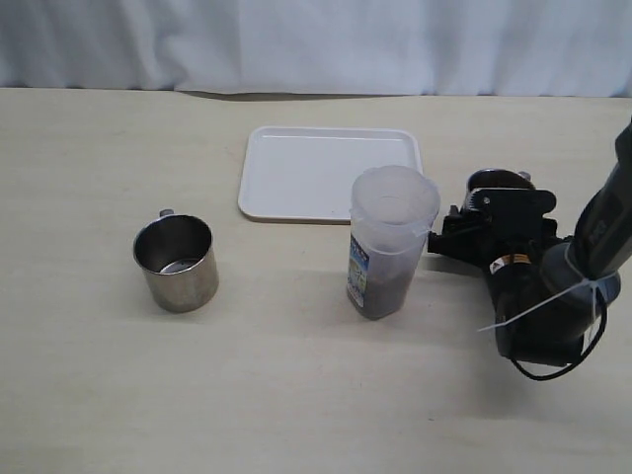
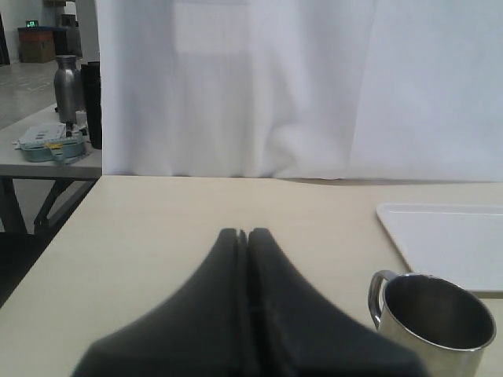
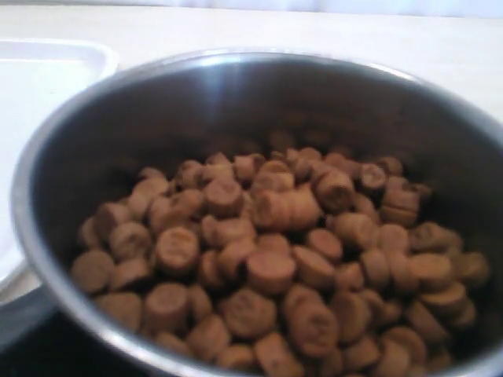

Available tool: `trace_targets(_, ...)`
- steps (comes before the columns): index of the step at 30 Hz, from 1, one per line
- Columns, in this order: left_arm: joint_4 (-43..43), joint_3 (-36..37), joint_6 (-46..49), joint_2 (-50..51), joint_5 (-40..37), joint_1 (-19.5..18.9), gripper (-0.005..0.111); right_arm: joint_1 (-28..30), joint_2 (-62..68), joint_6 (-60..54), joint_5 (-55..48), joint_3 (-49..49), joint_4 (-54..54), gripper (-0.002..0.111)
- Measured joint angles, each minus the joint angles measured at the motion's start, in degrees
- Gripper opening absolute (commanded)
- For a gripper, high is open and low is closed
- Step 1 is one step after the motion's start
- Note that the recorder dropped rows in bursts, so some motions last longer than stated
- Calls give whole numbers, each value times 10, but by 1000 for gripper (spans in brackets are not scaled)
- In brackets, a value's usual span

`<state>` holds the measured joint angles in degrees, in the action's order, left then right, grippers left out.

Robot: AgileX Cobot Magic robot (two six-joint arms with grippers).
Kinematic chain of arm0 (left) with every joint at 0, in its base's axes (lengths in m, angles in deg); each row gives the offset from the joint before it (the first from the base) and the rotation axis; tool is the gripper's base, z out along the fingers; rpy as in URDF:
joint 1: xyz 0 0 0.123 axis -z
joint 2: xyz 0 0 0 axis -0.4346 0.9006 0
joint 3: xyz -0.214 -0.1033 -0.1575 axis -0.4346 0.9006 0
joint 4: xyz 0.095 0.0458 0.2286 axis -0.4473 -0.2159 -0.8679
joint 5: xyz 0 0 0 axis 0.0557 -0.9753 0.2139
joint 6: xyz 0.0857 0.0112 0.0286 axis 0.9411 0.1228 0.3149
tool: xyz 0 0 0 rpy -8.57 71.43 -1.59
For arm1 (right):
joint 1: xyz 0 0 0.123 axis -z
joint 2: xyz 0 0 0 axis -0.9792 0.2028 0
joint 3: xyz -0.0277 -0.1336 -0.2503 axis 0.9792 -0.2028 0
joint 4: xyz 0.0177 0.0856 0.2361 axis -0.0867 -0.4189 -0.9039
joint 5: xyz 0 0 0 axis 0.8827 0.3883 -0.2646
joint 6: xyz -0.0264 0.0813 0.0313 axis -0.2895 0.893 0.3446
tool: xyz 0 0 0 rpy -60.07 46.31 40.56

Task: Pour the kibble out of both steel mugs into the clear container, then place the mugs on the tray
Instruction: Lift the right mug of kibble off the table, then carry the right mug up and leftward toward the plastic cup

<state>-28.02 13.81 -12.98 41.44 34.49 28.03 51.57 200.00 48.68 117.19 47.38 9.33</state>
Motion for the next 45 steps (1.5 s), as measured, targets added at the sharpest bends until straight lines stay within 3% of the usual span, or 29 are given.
trace_targets(7, 0, 0, 0, 0, 0, 0, 0, 0, -53, -3, -8, -30, 7, 5)
trace_targets(14, 0, 0, 0, 0, 0, 0, 0, 0, -162, -94, -11, -87, 16, 5)
trace_targets(24, 0, 0, 0, 0, 0, 0, 0, 0, -351, -169, -213, -96, 28, 5)
trace_targets(28, 0, 0, 0, 0, 0, 0, 0, 0, -451, -186, -311, -96, -28, 5)
trace_targets(36, 0, 0, 0, 0, 0, 0, 0, 0, -490, -416, -515, -47, -113, 5)
trace_targets(40, 0, 0, 0, 0, 0, 0, 0, 0, -527, -656, -525, -31, -282, 5)
trace_targets(45, 0, 0, 0, 0, 0, 0, 0, 0, -565, -1034, -516, -1, -534, 5)
